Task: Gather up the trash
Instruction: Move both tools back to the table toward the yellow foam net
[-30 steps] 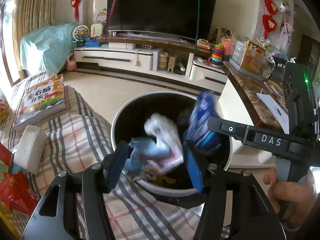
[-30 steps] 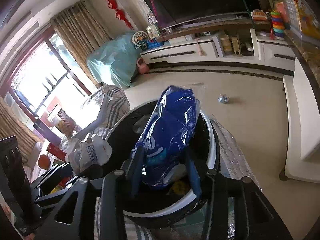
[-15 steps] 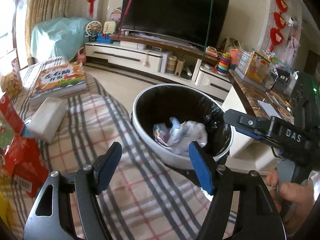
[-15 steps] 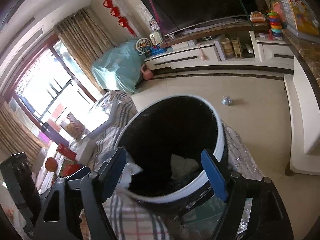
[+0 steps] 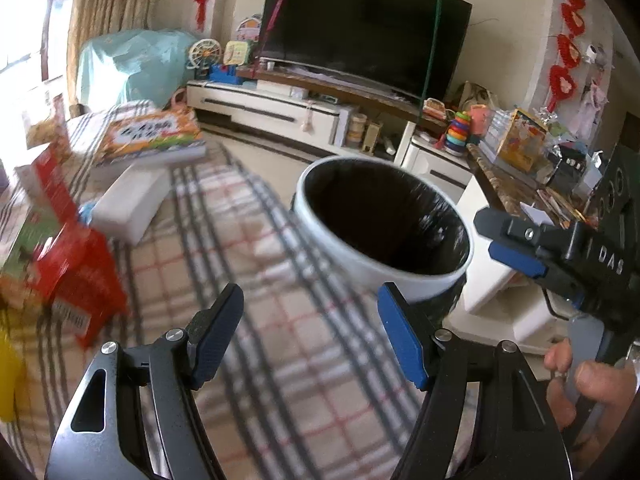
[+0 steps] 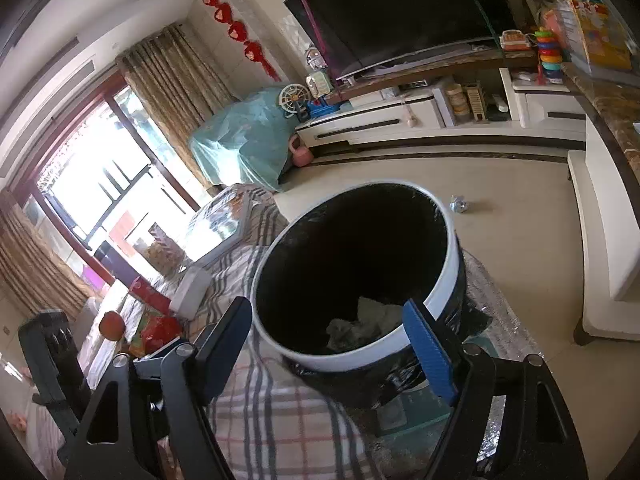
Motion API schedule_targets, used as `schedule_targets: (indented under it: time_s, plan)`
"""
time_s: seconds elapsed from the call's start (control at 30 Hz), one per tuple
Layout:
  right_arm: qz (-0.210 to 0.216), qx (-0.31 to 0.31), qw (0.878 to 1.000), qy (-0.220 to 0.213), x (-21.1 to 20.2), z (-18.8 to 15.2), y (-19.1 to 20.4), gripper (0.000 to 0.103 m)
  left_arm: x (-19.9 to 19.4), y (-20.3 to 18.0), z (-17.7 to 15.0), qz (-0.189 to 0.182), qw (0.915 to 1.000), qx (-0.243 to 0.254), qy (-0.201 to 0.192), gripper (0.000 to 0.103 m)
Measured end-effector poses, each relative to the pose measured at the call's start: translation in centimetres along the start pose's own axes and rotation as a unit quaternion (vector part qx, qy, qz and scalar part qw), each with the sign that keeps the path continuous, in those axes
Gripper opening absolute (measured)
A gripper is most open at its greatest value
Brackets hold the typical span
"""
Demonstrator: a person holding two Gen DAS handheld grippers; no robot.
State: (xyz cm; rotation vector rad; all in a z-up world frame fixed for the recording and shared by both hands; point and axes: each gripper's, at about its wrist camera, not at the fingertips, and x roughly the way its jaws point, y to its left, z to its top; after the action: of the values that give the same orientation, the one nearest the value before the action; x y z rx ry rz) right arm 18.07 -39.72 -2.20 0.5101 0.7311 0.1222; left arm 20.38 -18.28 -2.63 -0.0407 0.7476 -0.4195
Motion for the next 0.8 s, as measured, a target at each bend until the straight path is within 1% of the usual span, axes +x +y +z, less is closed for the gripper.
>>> schedule_targets:
  time_s: [0.2,0.4,0.8]
  plan:
    - [0.021,-0.013,1.0,0.017,0.9,-2.0,2.3,0.084,-2.4,3.0,-2.8,0.019,0.9995,-0.024,0.006,0.071]
    - [0.05,-0.032,0.997,0.046,2.7,-4.1,5.5,0.084,-5.2,5.9,-4.3,0.043,0.9979,-0.048,-0.004,0.071]
    - [0.091,-0.078,0.989,0.085,5.0,-7.3,11.4,0.084,-10.0,12.4,-7.6,0.088,0.9897,-0.111,-0.017,0.071]
